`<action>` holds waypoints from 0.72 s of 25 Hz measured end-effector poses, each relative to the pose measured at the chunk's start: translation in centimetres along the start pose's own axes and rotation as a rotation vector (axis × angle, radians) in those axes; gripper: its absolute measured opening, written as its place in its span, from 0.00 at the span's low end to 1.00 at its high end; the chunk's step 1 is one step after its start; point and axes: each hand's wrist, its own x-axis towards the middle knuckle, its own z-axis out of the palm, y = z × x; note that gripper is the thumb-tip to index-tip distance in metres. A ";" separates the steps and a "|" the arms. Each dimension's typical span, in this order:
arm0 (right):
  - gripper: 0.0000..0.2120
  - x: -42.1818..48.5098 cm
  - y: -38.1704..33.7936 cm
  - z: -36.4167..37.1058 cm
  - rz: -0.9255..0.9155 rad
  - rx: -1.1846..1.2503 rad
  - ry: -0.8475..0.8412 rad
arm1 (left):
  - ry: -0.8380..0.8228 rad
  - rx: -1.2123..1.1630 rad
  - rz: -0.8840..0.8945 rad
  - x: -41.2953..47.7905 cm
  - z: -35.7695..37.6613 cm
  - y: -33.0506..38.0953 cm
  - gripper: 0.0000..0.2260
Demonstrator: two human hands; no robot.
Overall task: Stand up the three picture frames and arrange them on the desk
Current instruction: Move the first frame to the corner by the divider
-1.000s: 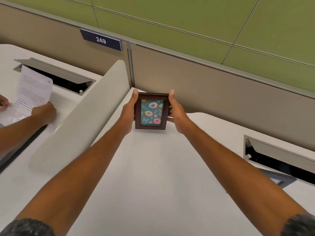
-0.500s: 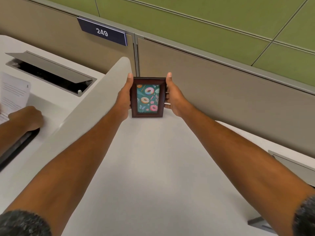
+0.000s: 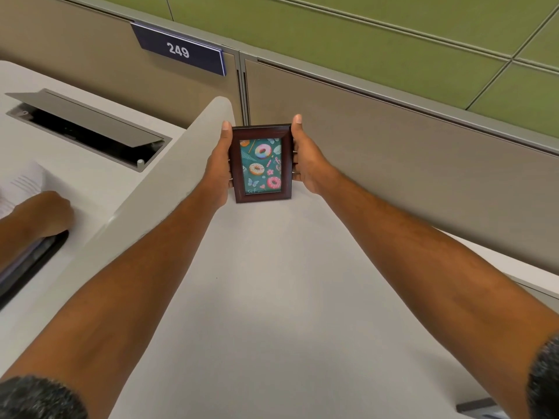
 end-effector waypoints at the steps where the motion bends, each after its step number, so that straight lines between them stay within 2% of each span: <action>1: 0.33 0.0 0.1 0.0 -0.004 -0.003 0.003 | 0.001 0.008 0.003 -0.1 0.0 -0.1 0.28; 4: 0.31 -0.6 0.3 -0.1 -0.017 -0.002 -0.010 | 0.009 0.024 -0.007 -0.7 -0.1 -0.3 0.26; 8: 0.42 -2.3 0.3 -0.4 -0.013 -0.009 -0.028 | 0.021 0.045 -0.018 -2.1 -0.1 -0.8 0.22; 15: 0.47 -6.3 1.5 -2.8 0.018 -0.040 0.043 | 0.134 -0.073 -0.014 -6.6 0.5 -3.8 0.22; 18: 0.47 -9.2 3.3 -4.4 0.060 -0.027 0.083 | 0.159 -0.089 -0.006 -9.5 0.8 -5.1 0.18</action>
